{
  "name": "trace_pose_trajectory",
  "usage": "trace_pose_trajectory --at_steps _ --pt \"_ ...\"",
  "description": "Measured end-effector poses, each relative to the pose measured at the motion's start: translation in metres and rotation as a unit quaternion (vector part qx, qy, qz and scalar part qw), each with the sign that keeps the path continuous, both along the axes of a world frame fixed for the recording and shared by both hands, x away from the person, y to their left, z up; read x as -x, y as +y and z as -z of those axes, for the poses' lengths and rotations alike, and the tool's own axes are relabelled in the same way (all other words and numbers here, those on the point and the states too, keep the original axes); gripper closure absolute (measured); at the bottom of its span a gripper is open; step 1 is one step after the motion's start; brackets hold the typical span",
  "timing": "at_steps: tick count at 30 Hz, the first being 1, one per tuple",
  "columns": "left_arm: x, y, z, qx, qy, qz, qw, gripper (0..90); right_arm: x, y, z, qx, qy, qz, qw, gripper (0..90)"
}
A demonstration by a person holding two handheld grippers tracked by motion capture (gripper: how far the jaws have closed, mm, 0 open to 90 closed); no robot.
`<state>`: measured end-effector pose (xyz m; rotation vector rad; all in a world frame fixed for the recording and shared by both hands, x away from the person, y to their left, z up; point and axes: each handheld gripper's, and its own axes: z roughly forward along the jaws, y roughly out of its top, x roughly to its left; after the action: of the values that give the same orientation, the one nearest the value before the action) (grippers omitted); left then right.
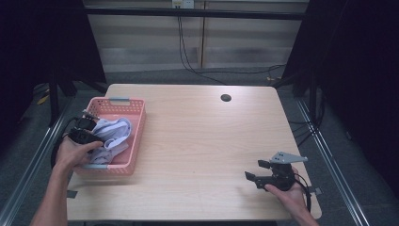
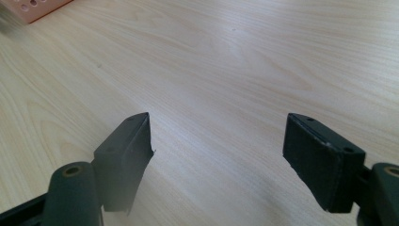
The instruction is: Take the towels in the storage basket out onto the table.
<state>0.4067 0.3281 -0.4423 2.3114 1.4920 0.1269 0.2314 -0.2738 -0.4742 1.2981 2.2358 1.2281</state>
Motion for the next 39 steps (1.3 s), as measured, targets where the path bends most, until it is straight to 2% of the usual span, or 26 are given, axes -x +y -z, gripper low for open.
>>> trace_pose_trajectory --at_steps 1,2,3,4,5,7,10,11,16,18,20,23,24,25,27,28,30,32,34,35,37,39 --pt "0.001 0.002 -0.002 0.012 -0.004 0.000 0.9999 55.6 0.000 0.000 0.000 -0.001 0.000 0.000 1.0000 23.9" --pt "0.001 0.002 -0.002 0.012 -0.004 0.000 0.9999 55.8 0.000 0.000 0.000 -0.001 0.000 0.000 1.0000 24.0" --pt "0.003 0.005 -0.004 0.028 -0.014 0.001 0.9995 55.9 0.000 0.000 0.000 -0.001 -0.001 0.001 1.0000 23.9" --pt "0.004 0.006 -0.006 0.034 -0.019 0.000 0.9992 55.9 0.000 0.000 0.000 -0.001 -0.002 0.000 1.0000 23.9" --pt "0.004 0.006 -0.006 0.034 -0.019 0.000 0.9992 55.9 0.000 0.000 0.000 -0.001 -0.002 0.000 1.0000 23.9" --pt "0.007 0.009 -0.010 0.052 -0.029 -0.003 0.9982 55.9 0.000 0.000 0.000 -0.001 -0.003 0.000 1.0000 24.0" --pt "0.008 0.011 -0.012 0.057 -0.034 -0.008 0.9978 55.9 0.001 -0.001 0.000 -0.002 -0.001 0.002 1.0000 23.9" --pt "0.009 0.012 -0.015 0.069 -0.041 -0.016 0.9966 55.9 0.001 -0.001 -0.001 -0.002 -0.001 0.002 1.0000 23.9" --pt "0.010 0.015 -0.021 0.078 -0.052 -0.014 0.9955 55.8 0.001 -0.002 -0.001 -0.003 -0.002 0.004 1.0000 23.9" --pt "0.011 0.017 -0.024 0.091 -0.059 -0.012 0.9940 55.9 0.001 -0.001 -0.001 -0.003 -0.003 0.004 1.0000 24.0" --pt "0.011 0.017 -0.025 0.088 -0.065 -0.016 0.9939 55.9 0.001 -0.001 -0.001 -0.004 -0.001 0.004 1.0000 23.9" --pt "0.012 0.019 -0.031 0.106 -0.071 -0.023 0.9916 56.0 0.000 -0.001 -0.001 -0.004 -0.002 0.006 1.0000 23.9" --pt "0.012 0.019 -0.031 0.106 -0.071 -0.023 0.9916 56.0 0.000 -0.002 -0.001 -0.003 -0.002 0.006 1.0000 23.9" --pt "0.013 0.019 -0.034 0.116 -0.081 -0.031 0.9894 55.9 -0.001 -0.002 -0.001 -0.004 -0.002 0.007 1.0000 23.9" --pt "0.013 0.021 -0.037 0.114 -0.082 -0.022 0.9899 55.9 -0.001 -0.002 -0.001 -0.006 -0.001 0.008 0.9999 23.9" --pt "0.014 0.023 -0.043 0.114 -0.092 -0.026 0.9888 55.8 -0.001 -0.002 -0.001 -0.007 0.000 0.008 0.9999 23.9" --pt "0.014 0.023 -0.046 0.116 -0.095 -0.028 0.9883 55.8 -0.001 -0.002 -0.001 -0.006 -0.001 0.008 0.9999 23.9" --pt "0.016 0.025 -0.052 0.135 -0.106 -0.031 0.9846 55.8 -0.001 -0.002 0.000 -0.006 0.002 0.010 0.9999 23.7" --pt "0.016 0.026 -0.055 0.136 -0.109 -0.030 0.9842 55.8 -0.001 -0.002 0.000 -0.006 0.002 0.010 0.9999 23.7" --pt "0.017 0.026 -0.059 0.144 -0.113 -0.032 0.9827 55.8 -0.001 -0.003 -0.001 -0.006 0.000 0.009 0.9999 23.7" --pt "0.018 0.026 -0.062 0.142 -0.115 -0.030 0.9827 55.8 -0.001 -0.003 -0.001 -0.007 0.000 0.009 0.9999 23.7" --pt "0.020 0.023 -0.071 0.140 -0.122 -0.024 0.9823 55.8 0.000 -0.003 -0.001 -0.007 0.000 0.009 0.9999 23.7"
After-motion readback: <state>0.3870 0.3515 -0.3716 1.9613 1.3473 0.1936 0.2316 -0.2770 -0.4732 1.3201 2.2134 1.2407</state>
